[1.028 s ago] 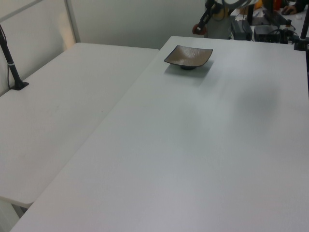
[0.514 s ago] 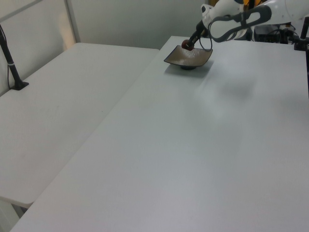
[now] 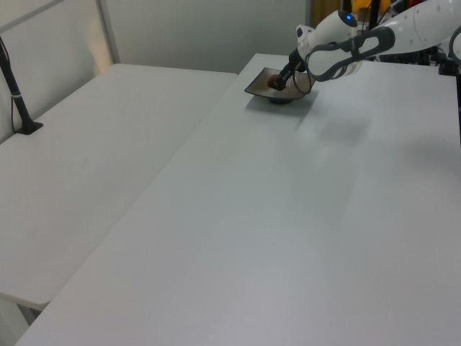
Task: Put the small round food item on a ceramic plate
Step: 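Lower the food item onto the plate and open the gripper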
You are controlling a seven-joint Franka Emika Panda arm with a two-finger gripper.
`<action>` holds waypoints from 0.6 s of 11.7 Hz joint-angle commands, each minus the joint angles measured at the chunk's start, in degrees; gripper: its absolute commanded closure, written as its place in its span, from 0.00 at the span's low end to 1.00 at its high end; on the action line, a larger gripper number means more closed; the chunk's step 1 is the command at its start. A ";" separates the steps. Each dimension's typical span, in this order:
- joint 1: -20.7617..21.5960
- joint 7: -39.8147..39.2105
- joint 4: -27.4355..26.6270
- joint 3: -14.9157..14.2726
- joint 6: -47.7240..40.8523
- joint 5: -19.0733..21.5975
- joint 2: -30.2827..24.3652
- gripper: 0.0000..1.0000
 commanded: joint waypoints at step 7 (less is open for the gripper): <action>0.31 -0.47 -6.45 0.69 0.53 0.83 -7.71 0.00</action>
